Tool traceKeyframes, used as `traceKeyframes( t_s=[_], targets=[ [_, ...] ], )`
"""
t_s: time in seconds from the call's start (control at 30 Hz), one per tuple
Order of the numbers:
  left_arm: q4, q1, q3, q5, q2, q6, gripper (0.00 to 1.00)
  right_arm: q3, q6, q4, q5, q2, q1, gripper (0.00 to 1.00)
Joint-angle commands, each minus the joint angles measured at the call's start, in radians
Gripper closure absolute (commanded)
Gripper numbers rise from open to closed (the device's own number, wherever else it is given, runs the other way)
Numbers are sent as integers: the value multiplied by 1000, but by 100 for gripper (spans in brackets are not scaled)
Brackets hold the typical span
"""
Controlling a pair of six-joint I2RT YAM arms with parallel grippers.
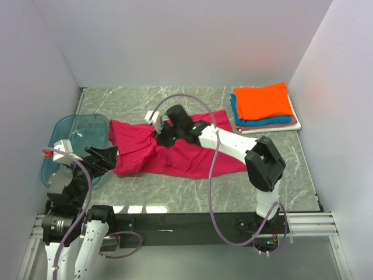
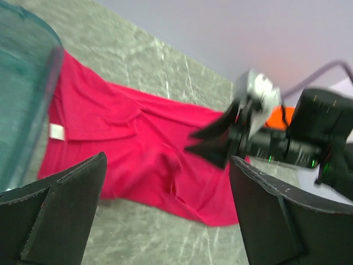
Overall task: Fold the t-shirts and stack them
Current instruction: Fold the tshirt
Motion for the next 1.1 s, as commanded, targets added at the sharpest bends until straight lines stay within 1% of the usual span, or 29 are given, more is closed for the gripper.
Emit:
traceKeyframes(
  t_s=[0.0,0.03,0.13,0.17,0.2,0.23,0.27,0.3,0.33,0.37,0.4,0.43,0.47,0.53,0.57,0.6,0.63,0.67,0.7,0.73,0.77,0.83,0.87,0.93,1.0,1.07],
  targets=[
    [75,2,-45,77,25,-51,2,28,109,-28,-14,4,-77,57],
    [87,2,-56,97,42,-62,2,18,108,-33,-39,3,-89,49],
    [131,2,-119,177,83,-114,3,-6,71,-62,-82,-26,-129,42],
    [147,2,-155,201,94,-127,6,-8,56,-78,-89,-34,-135,41],
    [167,2,-174,268,109,-148,8,-9,21,-108,-103,-49,-145,41],
    [187,2,-194,296,140,-156,9,-3,-9,-137,-132,-54,-166,40],
    [231,2,-234,330,161,-168,12,7,-56,-185,-218,-55,-177,40],
    [253,2,-252,358,186,-186,15,18,-132,-262,-264,-55,-186,40],
    [268,1,-266,408,259,-193,18,24,-154,-289,-293,-55,-195,40],
    [283,-1,-283,427,301,-196,23,23,-168,-303,-316,-61,-207,40],
    [300,-15,-285,436,343,-188,26,20,-188,-326,-351,-66,-211,40],
    [299,-30,-280,410,424,-182,28,2,-182,-323,-355,-74,-214,40],
    [297,-51,-260,384,462,-176,31,-11,-178,-319,-356,-97,-223,40],
    [314,-143,-236,300,550,-185,33,-57,-167,-300,-369,-124,-241,41],
    [326,-180,-220,260,580,-218,33,-70,-158,-291,-372,-156,-267,41],
    [352,-253,-214,220,638,-242,33,-92,-155,-289,-378,-170,-283,41],
    [369,-281,-211,158,667,-265,33,-101,-156,-291,-379,-186,-295,41],
    [398,-304,-217,131,693,-318,36,-113,-158,-292,-379,-213,-324,41],
    [447,-337,-223,102,741,-350,40,-136,-159,-294,-379,-229,-338,41],
    [482,-347,-229,68,767,-381,48,-150,-161,-294,-378,-241,-350,41],
    [512,-355,-245,26,792,-448,59,-164,-159,-291,-381,-270,-367,41],
    [571,-386,-237,-2,877,-499,60,-205,-158,-282,-399,-296,-407,41],
    [585,-400,-219,-72,904,-530,60,-216,-158,-280,-404,-316,-418,41],
    [624,-427,-199,-104,977,-550,59,-239,-158,-282,-413,-328,-445,41],
    [618,-444,-159,-145,1028,-573,59,-256,-156,-280,-428,-344,-461,41],
    [603,-446,-118,-147,1105,-587,58,-267,-155,-274,-439,-354,-478,41]
  ],
)
